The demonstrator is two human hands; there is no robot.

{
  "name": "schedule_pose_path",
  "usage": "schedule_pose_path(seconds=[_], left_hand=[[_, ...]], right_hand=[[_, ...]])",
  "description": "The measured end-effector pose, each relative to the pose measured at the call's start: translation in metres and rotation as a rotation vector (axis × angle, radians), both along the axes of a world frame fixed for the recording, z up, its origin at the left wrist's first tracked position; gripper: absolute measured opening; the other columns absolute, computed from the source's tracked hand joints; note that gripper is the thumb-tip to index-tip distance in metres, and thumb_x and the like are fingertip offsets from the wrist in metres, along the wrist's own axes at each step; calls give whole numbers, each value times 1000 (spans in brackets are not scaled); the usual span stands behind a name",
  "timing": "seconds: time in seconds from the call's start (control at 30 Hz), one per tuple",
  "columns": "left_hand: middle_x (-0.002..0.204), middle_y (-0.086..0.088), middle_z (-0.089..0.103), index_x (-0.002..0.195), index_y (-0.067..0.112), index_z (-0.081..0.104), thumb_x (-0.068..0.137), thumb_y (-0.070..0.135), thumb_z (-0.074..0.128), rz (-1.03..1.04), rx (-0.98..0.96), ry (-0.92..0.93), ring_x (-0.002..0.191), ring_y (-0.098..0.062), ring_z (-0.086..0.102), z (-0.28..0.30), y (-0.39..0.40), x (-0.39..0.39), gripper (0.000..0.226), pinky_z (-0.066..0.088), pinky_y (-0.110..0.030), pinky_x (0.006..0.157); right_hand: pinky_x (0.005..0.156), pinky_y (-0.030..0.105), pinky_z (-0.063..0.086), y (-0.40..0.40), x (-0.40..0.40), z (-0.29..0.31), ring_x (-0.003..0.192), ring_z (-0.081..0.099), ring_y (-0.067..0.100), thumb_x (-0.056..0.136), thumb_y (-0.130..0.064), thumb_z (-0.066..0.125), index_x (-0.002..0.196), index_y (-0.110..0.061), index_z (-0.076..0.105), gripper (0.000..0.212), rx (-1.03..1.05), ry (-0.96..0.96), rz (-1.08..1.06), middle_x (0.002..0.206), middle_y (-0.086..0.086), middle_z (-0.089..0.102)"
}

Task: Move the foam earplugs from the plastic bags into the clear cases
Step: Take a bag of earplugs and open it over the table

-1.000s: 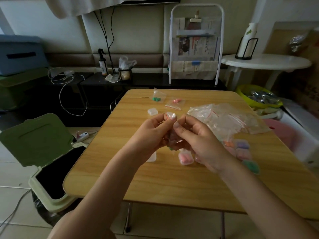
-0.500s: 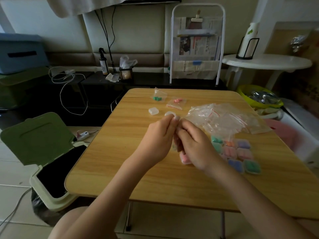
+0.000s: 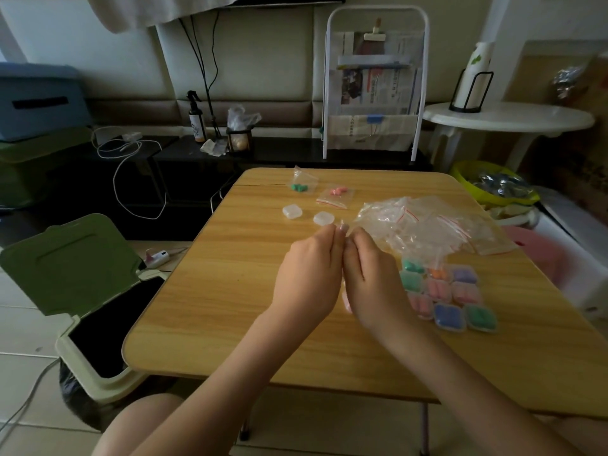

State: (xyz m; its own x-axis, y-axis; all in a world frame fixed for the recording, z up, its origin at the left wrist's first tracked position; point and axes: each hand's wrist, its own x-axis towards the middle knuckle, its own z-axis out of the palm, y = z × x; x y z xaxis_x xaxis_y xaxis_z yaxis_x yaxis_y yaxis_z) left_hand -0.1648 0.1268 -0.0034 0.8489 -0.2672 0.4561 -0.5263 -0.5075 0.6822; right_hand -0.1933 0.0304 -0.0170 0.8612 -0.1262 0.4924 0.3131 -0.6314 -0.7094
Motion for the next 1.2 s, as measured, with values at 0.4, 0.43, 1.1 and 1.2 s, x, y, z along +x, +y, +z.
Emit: schedule_pose_path(seconds=[0.4, 0.43, 1.1, 1.2], left_hand=[[60, -3, 49, 77, 13, 44, 101, 17, 40, 223, 343, -153, 51, -25, 48, -5, 1, 1, 25, 29, -26, 43], [61, -2, 49, 78, 13, 45, 101, 17, 39, 230, 367, -148, 52, -24, 49, -4, 1, 1, 23, 28, -26, 43], [49, 7, 39, 65, 13, 49, 96, 31, 42, 163, 230, -633, 39, -11, 29, 0, -1, -6, 36, 18, -18, 35], [50, 8, 40, 71, 13, 54, 96, 32, 39, 134, 243, -629, 40, -9, 30, 2, -2, -9, 35, 13, -17, 36]], right_hand=[[48, 30, 38, -7, 0, 5, 57, 55, 21, 97, -29, 41, 84, -15, 44, 20, -342, 25, -243, 61, 0, 54], [45, 28, 34, -8, 0, 5, 55, 53, 21, 98, -25, 42, 84, -14, 44, 18, -354, -6, -260, 61, 0, 52], [55, 27, 36, -24, 7, 18, 53, 50, 13, 97, -11, 39, 67, -15, 55, 34, 261, 498, 302, 51, -12, 54], [59, 17, 43, -24, 7, 21, 58, 56, -4, 95, -4, 42, 66, -24, 53, 37, 121, 245, 147, 62, -10, 55]])
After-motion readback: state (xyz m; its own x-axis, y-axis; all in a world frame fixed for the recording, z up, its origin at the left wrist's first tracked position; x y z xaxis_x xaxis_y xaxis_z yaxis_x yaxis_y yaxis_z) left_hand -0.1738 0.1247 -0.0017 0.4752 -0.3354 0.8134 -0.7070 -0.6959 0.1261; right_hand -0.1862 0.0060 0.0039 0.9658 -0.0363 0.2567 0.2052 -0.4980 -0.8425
